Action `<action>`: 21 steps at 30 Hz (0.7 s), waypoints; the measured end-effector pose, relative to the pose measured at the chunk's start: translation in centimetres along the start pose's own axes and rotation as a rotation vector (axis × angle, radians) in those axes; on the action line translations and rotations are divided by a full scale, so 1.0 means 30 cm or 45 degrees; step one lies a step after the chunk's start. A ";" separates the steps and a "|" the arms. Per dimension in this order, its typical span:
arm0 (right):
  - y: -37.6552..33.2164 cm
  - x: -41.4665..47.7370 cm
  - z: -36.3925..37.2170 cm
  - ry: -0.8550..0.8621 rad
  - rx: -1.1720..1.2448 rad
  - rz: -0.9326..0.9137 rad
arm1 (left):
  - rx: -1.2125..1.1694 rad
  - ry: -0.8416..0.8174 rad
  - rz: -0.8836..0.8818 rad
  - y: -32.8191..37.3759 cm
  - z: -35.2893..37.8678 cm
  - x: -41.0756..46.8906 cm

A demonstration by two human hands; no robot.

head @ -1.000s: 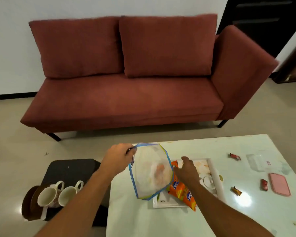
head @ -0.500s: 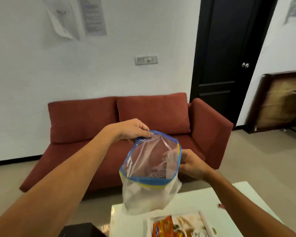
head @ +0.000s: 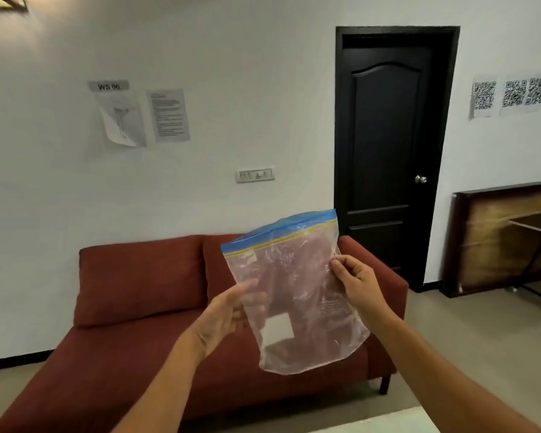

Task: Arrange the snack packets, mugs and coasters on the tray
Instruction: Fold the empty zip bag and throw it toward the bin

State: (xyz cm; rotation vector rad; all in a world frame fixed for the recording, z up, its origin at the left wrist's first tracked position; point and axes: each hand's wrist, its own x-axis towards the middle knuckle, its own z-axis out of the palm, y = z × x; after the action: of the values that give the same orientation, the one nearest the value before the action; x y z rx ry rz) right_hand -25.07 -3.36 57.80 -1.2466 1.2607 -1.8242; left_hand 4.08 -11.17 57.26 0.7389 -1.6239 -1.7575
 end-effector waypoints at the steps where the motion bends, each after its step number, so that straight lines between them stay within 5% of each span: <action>1: -0.006 0.010 -0.013 -0.012 -0.019 0.002 | 0.083 0.109 0.088 -0.006 0.034 0.013; 4: -0.030 0.026 -0.065 -0.124 0.004 0.040 | 0.115 0.449 0.342 0.005 0.096 0.056; 7: -0.019 0.021 -0.122 -0.318 -0.081 0.054 | 0.128 0.523 0.458 0.024 0.127 0.081; 11: 0.032 0.020 -0.149 -0.258 -0.089 -0.001 | 0.222 0.454 0.481 0.018 0.130 0.090; 15: 0.042 0.029 -0.173 -0.251 0.039 -0.030 | 0.393 0.162 0.301 0.006 0.119 0.063; 21: 0.027 0.050 -0.210 -0.385 0.048 0.028 | 0.345 0.189 0.353 0.094 0.062 0.018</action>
State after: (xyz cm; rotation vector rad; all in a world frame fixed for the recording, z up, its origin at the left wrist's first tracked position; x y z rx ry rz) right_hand -31.49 -2.59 56.87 -1.4191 1.0633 -1.5645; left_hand 2.53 -10.51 60.22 0.7079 -1.7856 -1.2755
